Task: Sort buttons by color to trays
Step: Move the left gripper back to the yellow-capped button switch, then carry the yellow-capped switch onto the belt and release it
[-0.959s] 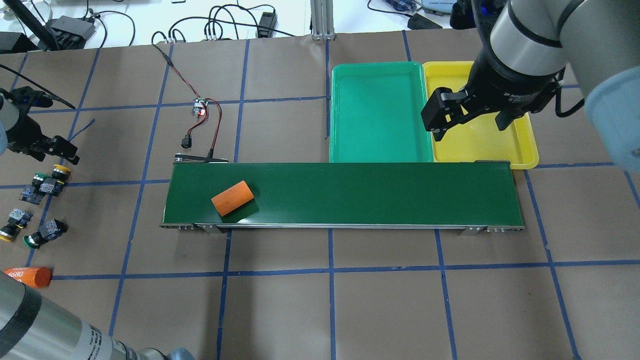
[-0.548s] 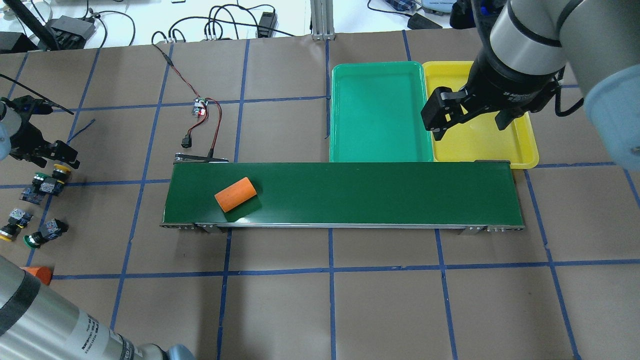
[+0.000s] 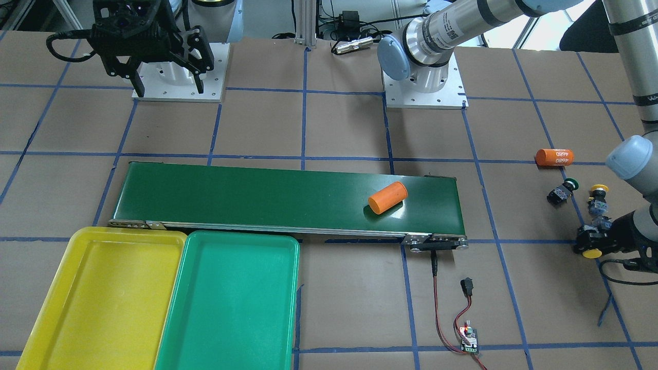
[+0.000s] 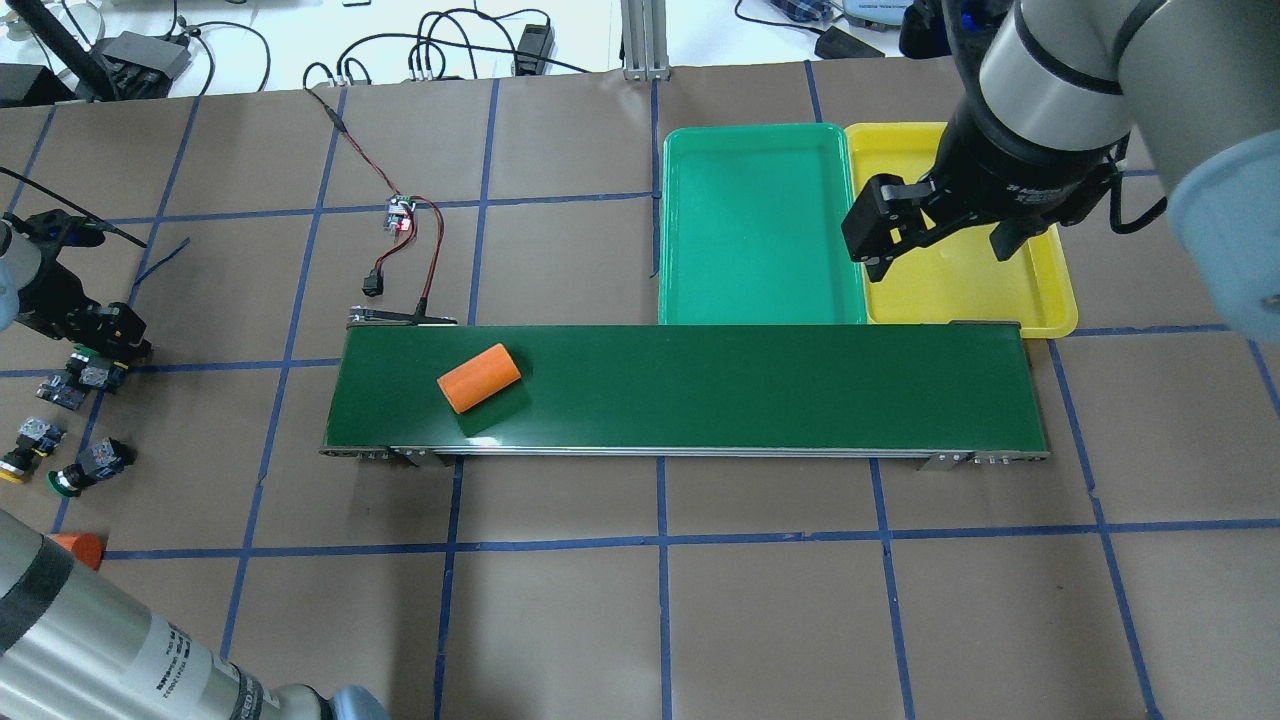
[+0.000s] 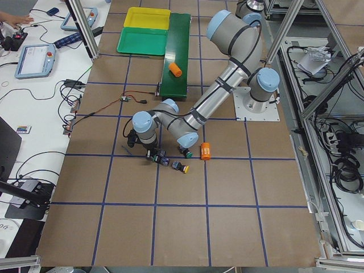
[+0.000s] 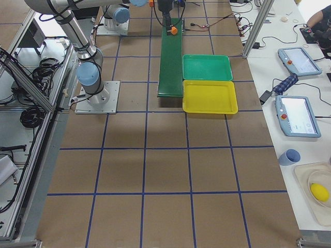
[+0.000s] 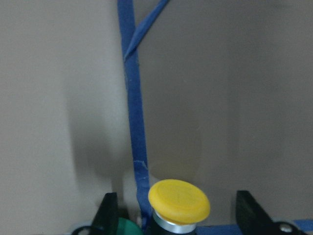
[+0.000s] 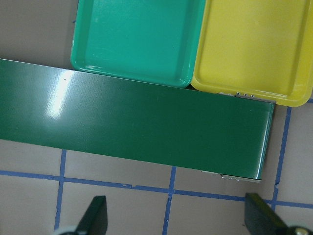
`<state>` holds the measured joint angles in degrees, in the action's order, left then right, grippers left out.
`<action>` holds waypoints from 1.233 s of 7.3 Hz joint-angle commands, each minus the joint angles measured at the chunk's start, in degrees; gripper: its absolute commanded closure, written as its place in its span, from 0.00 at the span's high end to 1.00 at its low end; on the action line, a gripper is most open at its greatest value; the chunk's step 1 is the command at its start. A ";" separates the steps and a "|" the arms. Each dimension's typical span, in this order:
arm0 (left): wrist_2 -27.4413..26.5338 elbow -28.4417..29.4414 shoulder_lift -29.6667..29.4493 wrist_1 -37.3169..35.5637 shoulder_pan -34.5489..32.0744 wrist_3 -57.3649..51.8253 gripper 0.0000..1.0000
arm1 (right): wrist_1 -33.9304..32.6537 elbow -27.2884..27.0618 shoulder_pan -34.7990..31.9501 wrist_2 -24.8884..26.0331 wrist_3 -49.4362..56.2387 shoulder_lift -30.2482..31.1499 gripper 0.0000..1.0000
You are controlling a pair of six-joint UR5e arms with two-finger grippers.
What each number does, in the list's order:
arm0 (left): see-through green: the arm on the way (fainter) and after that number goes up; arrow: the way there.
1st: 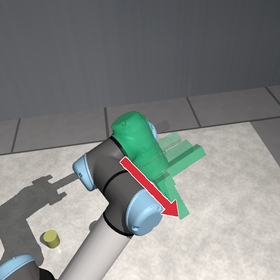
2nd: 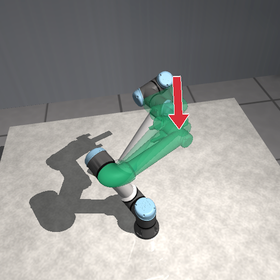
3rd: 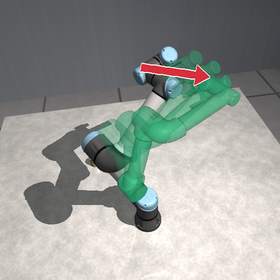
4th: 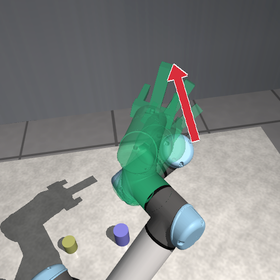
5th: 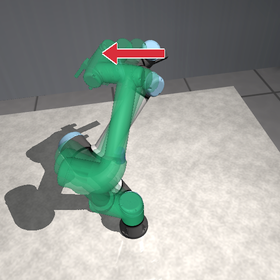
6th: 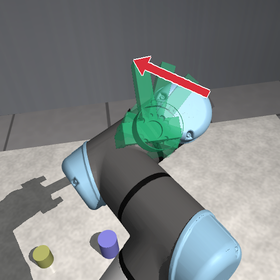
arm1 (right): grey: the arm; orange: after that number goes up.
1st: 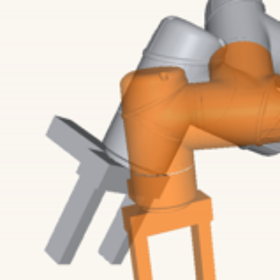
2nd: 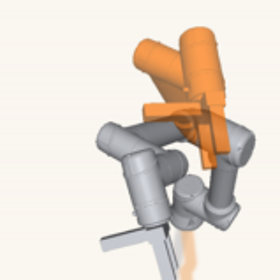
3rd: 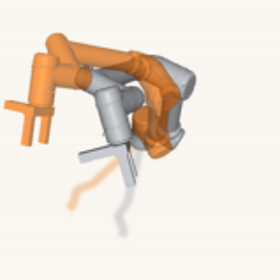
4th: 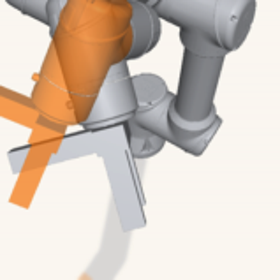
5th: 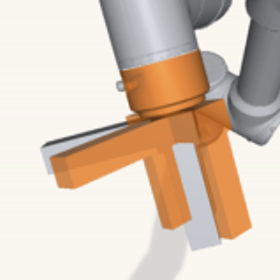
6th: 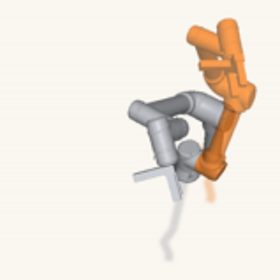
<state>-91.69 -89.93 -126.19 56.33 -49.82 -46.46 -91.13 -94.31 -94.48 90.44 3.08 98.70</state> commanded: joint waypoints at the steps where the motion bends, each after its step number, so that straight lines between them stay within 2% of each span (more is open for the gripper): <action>1: 0.20 -0.15 0.06 0.44 0.34 -2.13 0.14 | -0.01 0.00 0.00 0.00 0.00 0.09 1.00; 2: 0.28 -0.16 1.02 1.84 0.77 -2.15 0.00 | -0.01 0.00 0.09 0.00 0.00 0.00 1.00; 4: 0.63 1.25 3.65 9.03 -0.18 -1.88 0.00 | 0.08 0.00 0.09 0.00 0.00 0.09 1.00; 5: 1.85 1.25 6.02 10.02 -1.67 -3.62 0.00 | 0.08 0.00 0.09 0.00 0.00 0.09 1.00; 7: 3.62 -0.05 12.95 15.46 -9.90 -5.22 0.00 | -0.10 0.00 0.00 0.00 0.00 0.00 1.00; 9: 3.97 -4.08 17.62 16.27 -17.02 -8.27 0.00 | -0.10 0.00 -0.09 0.00 0.00 0.00 1.00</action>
<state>-88.09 -91.45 -111.70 71.94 -62.06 -52.32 -91.17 -94.31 -94.50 90.44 3.08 98.72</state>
